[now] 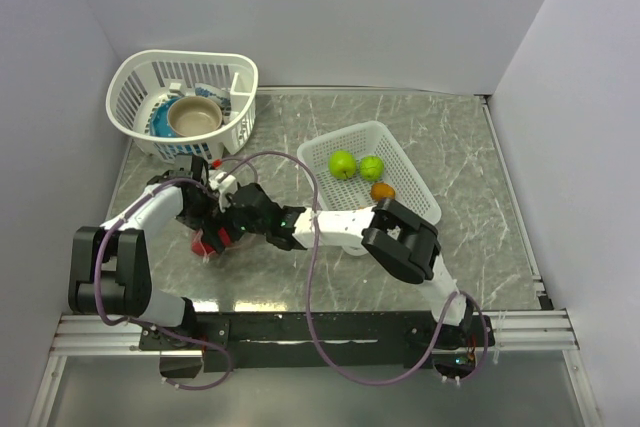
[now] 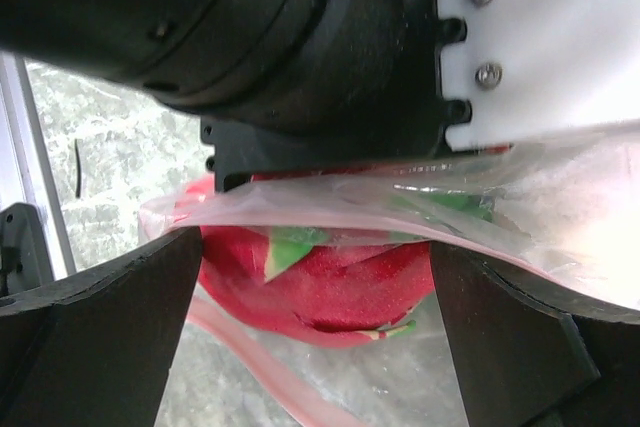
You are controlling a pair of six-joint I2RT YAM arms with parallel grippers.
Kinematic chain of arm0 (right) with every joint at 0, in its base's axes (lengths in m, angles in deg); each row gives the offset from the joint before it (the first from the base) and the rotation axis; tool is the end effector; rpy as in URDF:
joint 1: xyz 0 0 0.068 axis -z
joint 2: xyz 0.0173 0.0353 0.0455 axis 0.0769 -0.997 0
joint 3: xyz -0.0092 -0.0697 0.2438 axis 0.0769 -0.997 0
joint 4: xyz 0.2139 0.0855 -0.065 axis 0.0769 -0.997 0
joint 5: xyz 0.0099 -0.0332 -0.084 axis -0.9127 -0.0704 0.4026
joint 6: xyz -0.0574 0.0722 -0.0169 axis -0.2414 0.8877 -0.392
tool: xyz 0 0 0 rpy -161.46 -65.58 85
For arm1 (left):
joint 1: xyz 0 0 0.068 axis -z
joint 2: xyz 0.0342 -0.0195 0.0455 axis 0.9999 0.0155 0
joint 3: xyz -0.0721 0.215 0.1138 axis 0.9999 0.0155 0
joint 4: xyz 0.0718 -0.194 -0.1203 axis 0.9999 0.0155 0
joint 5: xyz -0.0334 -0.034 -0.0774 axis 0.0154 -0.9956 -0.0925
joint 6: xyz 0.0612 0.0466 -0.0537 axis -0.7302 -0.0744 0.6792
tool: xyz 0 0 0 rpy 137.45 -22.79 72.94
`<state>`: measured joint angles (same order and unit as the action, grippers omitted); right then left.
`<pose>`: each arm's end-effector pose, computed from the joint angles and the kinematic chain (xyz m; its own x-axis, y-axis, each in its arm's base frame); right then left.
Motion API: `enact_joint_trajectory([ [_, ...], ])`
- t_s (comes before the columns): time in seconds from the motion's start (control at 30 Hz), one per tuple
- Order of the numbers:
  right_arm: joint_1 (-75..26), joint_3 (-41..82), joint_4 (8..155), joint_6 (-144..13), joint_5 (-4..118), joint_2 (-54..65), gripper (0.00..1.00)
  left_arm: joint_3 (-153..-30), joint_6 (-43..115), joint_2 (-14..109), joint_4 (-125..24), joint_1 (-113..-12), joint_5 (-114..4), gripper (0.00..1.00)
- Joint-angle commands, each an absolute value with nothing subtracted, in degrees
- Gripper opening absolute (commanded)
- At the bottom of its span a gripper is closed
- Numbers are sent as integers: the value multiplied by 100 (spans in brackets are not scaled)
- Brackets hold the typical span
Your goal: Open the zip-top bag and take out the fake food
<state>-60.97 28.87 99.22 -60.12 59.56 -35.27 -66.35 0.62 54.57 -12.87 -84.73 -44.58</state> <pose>0.2048 0.4648 0.1754 -0.3431 -0.2459 -0.9065 -0.8877 0.4005 0.2273 0.2551 -0.0159 0.1280 -0.8341 0.4714 -0.2864 0.4396 0.8818 0.1710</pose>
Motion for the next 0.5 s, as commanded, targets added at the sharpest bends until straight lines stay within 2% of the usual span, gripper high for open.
enact_joint_trajectory([
  [0.0,-6300,3225,10056,-6373,5630,-3900,100,-6723,475,5405,-918,-8068,-5877,1],
  [0.17,-6492,3093,9397,-6610,5751,-3953,100,-6732,483,5449,-936,-8059,-5868,1],
  [0.47,-6696,3189,8597,-6234,7122,-4137,98,-7004,457,5423,-611,-8059,-6316,1],
])
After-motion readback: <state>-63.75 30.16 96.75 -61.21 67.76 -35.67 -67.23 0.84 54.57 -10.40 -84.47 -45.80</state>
